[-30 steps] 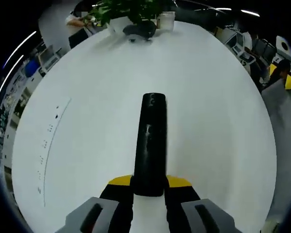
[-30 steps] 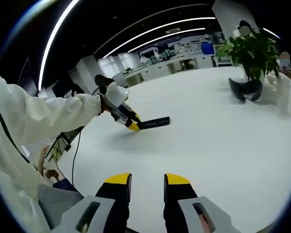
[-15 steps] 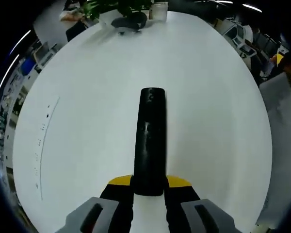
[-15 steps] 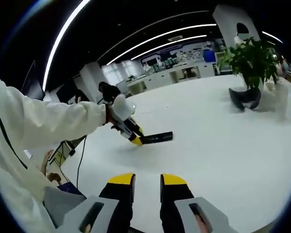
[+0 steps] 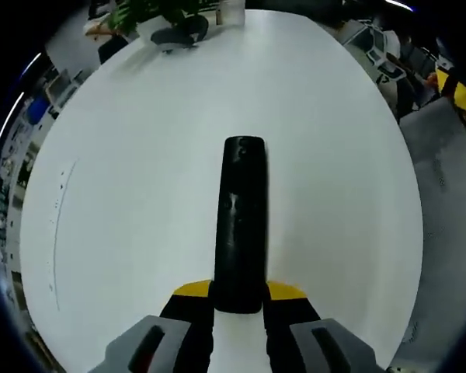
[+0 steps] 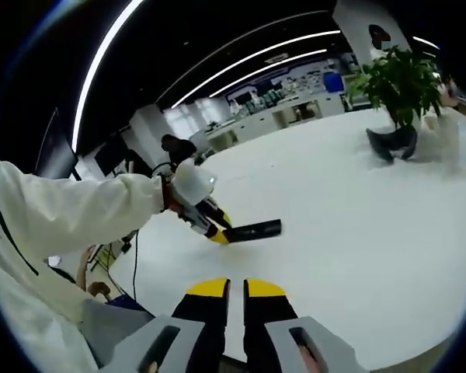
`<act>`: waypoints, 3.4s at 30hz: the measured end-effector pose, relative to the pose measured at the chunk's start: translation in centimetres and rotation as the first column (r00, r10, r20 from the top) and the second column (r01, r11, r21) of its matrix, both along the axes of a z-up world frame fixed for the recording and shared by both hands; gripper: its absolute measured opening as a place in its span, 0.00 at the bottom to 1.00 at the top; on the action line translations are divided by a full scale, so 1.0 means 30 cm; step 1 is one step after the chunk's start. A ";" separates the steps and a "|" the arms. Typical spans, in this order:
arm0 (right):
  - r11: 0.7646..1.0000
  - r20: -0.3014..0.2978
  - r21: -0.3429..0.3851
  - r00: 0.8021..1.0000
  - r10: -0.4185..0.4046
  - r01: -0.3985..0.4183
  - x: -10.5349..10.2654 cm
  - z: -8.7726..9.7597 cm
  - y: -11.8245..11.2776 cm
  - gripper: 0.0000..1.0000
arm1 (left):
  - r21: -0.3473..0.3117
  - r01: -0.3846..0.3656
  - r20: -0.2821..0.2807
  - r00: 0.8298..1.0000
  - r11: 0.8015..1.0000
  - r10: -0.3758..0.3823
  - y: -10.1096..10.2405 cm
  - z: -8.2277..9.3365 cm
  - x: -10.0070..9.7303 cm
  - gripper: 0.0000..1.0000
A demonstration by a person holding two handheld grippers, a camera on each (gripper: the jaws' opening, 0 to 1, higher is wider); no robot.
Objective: Press the specified remote control buttons in sequence, fully releasing each button before pressing the next.
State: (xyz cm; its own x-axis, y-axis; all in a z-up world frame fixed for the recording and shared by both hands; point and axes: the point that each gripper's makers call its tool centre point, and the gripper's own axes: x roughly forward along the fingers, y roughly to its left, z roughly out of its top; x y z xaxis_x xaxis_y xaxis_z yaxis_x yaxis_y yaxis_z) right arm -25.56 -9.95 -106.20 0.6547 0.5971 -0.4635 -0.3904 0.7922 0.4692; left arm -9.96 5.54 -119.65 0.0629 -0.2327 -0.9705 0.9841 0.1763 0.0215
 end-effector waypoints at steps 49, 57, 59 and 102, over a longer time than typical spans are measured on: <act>0.944 -0.145 -0.265 0.976 0.162 -0.196 -0.006 -0.072 0.077 0.00 | 0.005 0.060 -0.003 0.998 0.998 -0.060 -0.030 -0.001 -0.401 0.21; 0.911 -0.233 -0.290 0.945 0.230 -0.294 0.014 -0.146 0.105 0.00 | -0.014 0.058 -0.019 0.998 0.998 -0.058 -0.037 0.000 -0.439 0.21; 0.898 -0.271 -0.315 0.936 0.224 -0.306 0.026 -0.173 0.097 0.00 | -0.012 0.063 -0.011 0.998 0.998 -0.063 -0.040 -0.001 -0.451 0.21; 0.900 -0.602 -0.301 0.794 0.078 -0.316 0.064 -0.410 0.120 0.00 | -0.074 0.050 -0.030 0.998 0.996 -0.053 -0.052 -0.001 -0.501 0.22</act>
State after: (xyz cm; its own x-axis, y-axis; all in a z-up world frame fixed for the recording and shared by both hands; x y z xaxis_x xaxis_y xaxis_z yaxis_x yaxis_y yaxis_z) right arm -23.64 -6.34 -118.51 0.0909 0.3887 -0.9169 -0.3174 0.8840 0.3432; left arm -25.00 3.98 -119.67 0.0188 -0.3051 -0.9521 0.9919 0.1254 -0.0207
